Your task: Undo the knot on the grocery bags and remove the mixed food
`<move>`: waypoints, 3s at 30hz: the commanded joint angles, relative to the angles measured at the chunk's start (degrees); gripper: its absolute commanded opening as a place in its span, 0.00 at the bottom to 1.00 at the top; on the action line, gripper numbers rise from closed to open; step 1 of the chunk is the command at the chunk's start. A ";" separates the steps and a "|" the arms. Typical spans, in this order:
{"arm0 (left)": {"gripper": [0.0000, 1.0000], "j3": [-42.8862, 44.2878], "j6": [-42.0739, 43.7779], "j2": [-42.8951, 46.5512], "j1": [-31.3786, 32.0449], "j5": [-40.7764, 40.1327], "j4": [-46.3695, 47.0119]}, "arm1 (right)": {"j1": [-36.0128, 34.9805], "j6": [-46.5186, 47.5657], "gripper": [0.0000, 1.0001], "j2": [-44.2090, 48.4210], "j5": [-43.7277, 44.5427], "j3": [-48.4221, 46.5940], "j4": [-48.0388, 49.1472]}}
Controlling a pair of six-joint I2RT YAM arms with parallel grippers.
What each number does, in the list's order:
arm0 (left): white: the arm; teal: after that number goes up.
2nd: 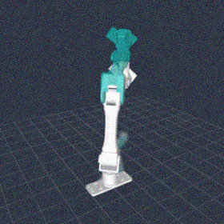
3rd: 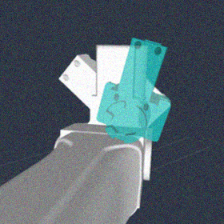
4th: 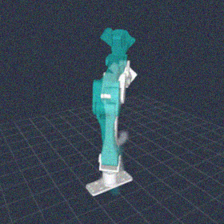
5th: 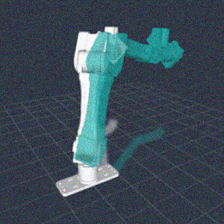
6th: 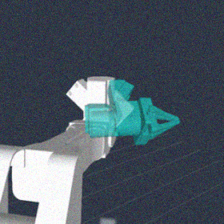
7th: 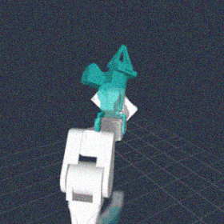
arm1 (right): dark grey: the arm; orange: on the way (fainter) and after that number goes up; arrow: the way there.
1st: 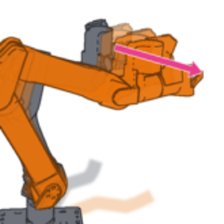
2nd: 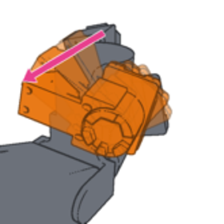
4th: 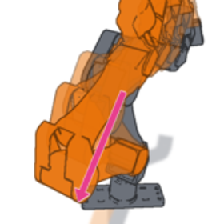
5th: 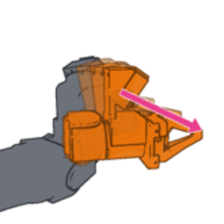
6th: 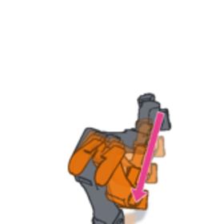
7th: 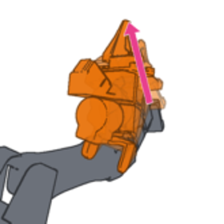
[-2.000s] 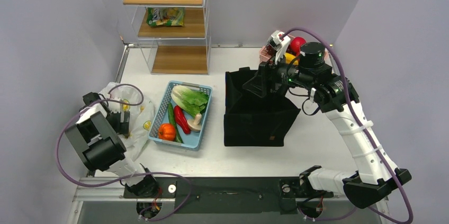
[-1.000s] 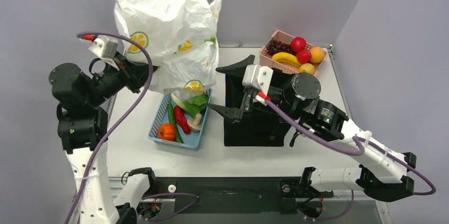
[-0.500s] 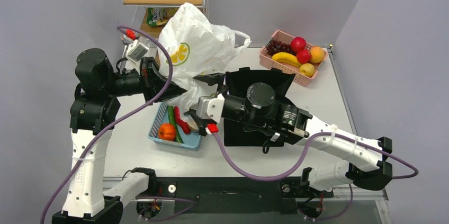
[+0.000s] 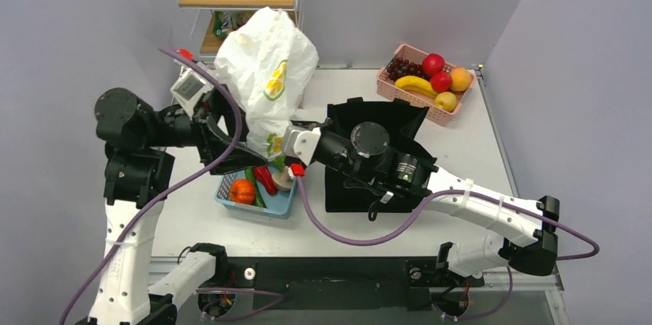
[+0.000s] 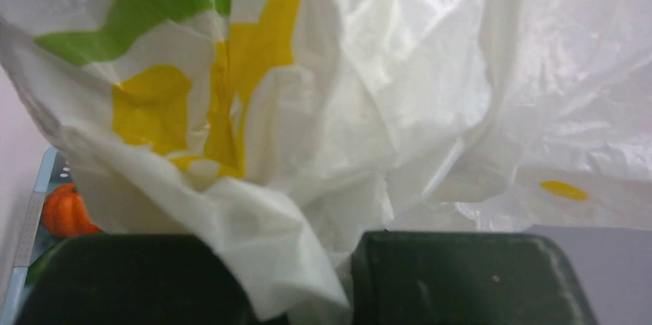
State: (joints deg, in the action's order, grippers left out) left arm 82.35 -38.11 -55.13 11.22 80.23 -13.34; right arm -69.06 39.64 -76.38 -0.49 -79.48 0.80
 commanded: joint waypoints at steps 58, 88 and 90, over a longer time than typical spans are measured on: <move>0.79 5.49 43.45 -3.21 22.37 -31.30 -22.51 | -3.03 -5.33 0.00 3.55 -20.34 -0.92 7.74; 0.00 15.36 39.34 -10.23 10.09 -25.03 -18.69 | 17.75 -15.50 0.71 30.93 0.26 8.48 -22.14; 0.00 18.64 39.66 -13.21 9.93 -25.09 -18.04 | 22.08 -16.80 0.73 34.16 0.31 9.92 -22.74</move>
State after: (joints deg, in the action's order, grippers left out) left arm 94.65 4.73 -64.60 21.71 52.56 -38.41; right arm -52.36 27.40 -46.33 -3.92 -71.61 -18.26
